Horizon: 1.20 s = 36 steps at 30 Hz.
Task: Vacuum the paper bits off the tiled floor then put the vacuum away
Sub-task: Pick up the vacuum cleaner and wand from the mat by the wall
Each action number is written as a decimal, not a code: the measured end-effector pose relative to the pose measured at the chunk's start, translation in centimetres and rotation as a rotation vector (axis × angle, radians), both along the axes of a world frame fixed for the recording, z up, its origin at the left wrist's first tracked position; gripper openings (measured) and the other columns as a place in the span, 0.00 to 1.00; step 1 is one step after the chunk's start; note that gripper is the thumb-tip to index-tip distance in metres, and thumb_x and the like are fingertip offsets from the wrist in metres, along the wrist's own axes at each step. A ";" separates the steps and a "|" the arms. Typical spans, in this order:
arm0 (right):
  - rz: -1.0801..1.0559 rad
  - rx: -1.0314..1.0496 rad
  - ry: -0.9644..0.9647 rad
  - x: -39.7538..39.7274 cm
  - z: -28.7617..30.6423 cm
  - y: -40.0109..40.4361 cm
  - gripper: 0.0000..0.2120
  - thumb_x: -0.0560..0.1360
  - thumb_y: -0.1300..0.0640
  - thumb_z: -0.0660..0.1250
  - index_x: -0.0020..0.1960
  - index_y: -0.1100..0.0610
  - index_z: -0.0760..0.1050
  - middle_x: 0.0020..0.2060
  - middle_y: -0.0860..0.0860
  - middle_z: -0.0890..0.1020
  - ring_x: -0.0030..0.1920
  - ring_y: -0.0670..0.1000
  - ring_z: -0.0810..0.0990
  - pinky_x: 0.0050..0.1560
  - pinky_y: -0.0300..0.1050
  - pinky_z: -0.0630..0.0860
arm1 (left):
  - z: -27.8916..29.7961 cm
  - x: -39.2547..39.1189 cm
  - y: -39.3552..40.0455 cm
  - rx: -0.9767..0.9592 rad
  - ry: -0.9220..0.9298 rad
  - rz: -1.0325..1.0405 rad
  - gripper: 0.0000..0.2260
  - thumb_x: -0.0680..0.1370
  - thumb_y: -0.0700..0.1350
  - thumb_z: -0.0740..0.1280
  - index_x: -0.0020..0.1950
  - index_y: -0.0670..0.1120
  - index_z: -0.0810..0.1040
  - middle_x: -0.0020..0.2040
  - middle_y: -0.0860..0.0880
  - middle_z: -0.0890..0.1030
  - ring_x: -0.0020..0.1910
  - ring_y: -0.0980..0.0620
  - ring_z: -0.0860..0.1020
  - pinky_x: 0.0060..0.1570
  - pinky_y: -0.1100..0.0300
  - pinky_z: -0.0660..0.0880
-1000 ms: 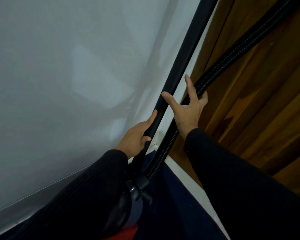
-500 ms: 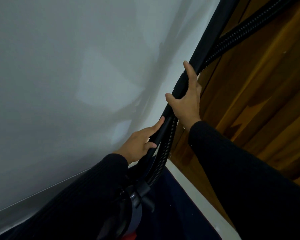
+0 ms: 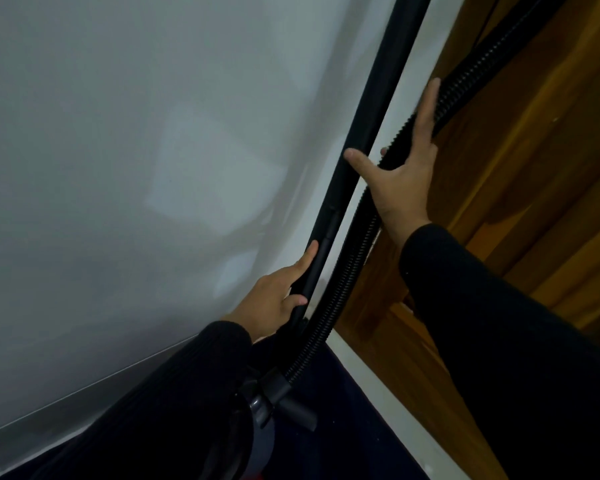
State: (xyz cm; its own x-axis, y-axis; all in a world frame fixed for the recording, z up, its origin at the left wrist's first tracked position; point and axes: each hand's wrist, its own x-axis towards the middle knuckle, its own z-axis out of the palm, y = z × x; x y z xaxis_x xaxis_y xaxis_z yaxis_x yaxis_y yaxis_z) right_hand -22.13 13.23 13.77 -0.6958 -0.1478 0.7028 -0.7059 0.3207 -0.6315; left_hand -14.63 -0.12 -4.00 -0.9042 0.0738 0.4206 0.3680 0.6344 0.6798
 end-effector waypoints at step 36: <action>0.277 -0.110 0.000 3.4 0.8 -1.3 0.29 0.69 0.68 0.72 0.68 0.56 0.71 0.62 0.45 0.72 0.66 0.50 0.73 0.63 0.51 0.75 | -0.1 8.0 -3.7 0.021 -0.554 -0.022 0.39 0.76 0.54 0.67 0.74 0.65 0.41 0.77 0.51 0.58 0.75 0.50 0.59 0.71 0.60 0.56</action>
